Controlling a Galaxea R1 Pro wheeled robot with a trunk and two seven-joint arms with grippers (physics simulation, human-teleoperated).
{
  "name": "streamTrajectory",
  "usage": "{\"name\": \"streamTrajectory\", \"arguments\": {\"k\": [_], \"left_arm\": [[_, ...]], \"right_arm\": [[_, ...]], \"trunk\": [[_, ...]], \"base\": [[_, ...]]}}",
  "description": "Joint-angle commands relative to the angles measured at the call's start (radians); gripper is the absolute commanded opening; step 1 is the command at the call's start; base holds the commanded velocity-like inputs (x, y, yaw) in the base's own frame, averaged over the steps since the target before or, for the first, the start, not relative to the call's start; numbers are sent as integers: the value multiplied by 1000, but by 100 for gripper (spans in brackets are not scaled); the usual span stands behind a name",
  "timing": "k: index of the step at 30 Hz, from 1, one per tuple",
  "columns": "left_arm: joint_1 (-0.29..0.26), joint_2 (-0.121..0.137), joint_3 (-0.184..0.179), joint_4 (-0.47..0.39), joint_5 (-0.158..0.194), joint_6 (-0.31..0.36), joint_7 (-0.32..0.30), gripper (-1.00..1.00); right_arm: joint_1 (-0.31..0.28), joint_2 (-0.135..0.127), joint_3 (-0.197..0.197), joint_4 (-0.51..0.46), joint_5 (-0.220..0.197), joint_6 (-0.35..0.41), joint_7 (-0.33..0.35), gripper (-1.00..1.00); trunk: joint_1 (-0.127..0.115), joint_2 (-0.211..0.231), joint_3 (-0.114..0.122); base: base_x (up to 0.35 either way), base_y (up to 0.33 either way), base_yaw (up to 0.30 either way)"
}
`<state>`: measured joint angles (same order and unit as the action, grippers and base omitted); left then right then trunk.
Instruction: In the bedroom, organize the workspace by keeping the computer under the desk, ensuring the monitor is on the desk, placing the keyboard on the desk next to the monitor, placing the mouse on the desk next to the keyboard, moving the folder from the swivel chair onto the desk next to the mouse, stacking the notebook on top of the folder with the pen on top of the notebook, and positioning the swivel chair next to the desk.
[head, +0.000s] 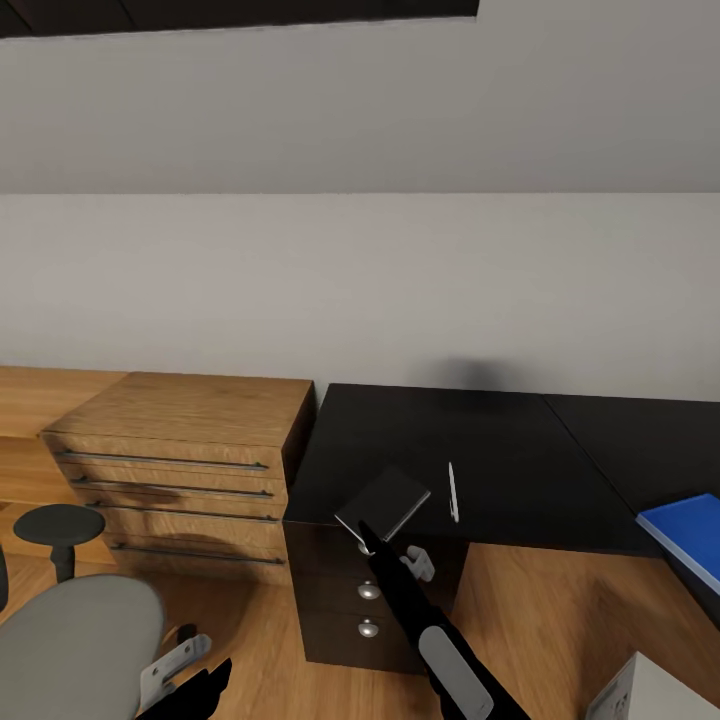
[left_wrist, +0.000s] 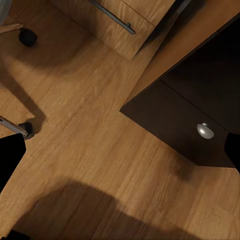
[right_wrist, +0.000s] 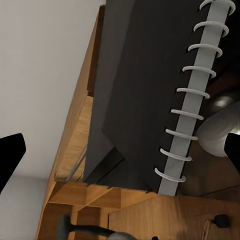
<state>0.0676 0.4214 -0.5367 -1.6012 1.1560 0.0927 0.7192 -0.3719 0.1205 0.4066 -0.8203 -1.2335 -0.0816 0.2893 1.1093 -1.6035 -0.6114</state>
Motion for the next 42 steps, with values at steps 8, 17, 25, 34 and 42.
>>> {"name": "streamTrajectory", "arguments": {"k": [8, 17, 25, 34, 42], "left_arm": [[0, 0, 0, -1, 2, 3, 5, 100], [0, 0, -1, 1, 3, 3, 5, 100], [0, 0, -2, 1, 3, 3, 5, 100], [0, 0, -3, 1, 4, 3, 5, 100], [0, 0, -5, 7, 2, 2, 5, 100]], "right_arm": [[-1, -4, -1, 0, -11, -7, 4, 100], [-1, -5, -5, 0, -9, -7, 4, 100], [-2, -5, -5, 0, -9, -7, 3, -100], [-1, -5, -5, -2, -9, -7, 2, -100], [-1, -5, -4, -2, -8, -9, 2, -100]], "trunk": [[0, 0, -1], [0, 0, -1], [0, 0, -1], [0, 0, -1], [-8, 14, 6]], "base": [[0, 0, 0], [0, 0, 0], [0, 0, 0], [0, 0, 0], [0, 0, 0]]}}
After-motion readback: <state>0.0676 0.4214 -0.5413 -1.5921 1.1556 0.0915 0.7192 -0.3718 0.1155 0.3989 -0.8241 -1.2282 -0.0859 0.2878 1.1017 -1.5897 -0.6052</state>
